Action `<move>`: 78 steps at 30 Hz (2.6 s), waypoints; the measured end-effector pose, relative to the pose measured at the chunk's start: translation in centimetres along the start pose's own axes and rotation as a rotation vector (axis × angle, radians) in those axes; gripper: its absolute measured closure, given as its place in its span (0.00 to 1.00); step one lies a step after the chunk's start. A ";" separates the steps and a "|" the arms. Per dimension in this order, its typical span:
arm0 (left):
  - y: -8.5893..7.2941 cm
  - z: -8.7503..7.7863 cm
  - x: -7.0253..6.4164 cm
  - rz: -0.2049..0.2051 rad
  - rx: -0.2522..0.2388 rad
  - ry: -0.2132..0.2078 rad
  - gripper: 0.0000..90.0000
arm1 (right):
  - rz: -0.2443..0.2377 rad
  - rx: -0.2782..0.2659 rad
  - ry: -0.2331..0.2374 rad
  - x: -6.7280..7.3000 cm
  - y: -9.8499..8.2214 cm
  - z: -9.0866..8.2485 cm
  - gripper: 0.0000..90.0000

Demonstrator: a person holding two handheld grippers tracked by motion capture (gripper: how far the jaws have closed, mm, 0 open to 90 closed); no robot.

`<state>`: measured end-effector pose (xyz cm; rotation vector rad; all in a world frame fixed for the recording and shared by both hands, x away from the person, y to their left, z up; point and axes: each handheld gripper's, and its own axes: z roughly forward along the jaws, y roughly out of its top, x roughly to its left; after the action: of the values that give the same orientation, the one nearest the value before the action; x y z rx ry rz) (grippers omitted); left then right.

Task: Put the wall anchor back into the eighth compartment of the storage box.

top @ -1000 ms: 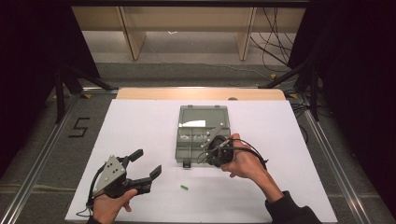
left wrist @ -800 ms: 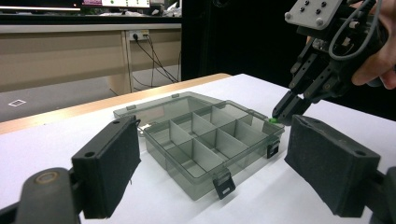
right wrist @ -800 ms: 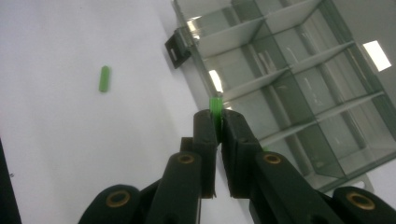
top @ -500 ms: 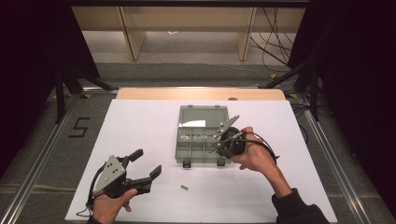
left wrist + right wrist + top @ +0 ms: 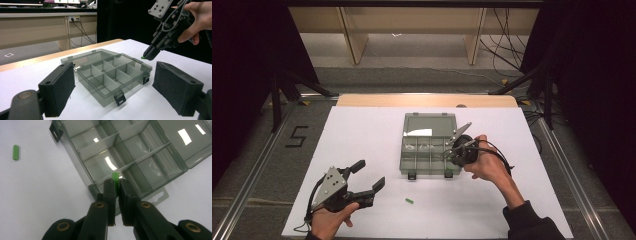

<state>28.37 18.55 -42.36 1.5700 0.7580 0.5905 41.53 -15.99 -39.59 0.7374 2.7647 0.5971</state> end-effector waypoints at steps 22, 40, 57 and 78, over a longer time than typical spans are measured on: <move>0.0 0.0 0.0 -0.002 0.000 0.001 0.18 | 0.073 -0.008 -0.039 -0.8 -0.2 2.3 0.73; 0.0 -0.1 0.0 0.004 -0.001 0.002 0.18 | -0.043 -0.148 0.025 4.0 2.8 0.8 0.35; 0.0 -0.1 0.0 -0.008 -0.002 0.006 0.18 | -0.163 -0.100 0.109 8.5 4.1 2.5 0.35; 0.0 -0.1 0.0 -0.001 -0.002 0.010 0.18 | -0.199 -0.073 0.131 10.1 4.5 3.4 0.35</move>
<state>28.31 18.63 -42.33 1.5657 0.7651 0.5984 35.94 -6.15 -41.71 0.4145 2.8706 0.7232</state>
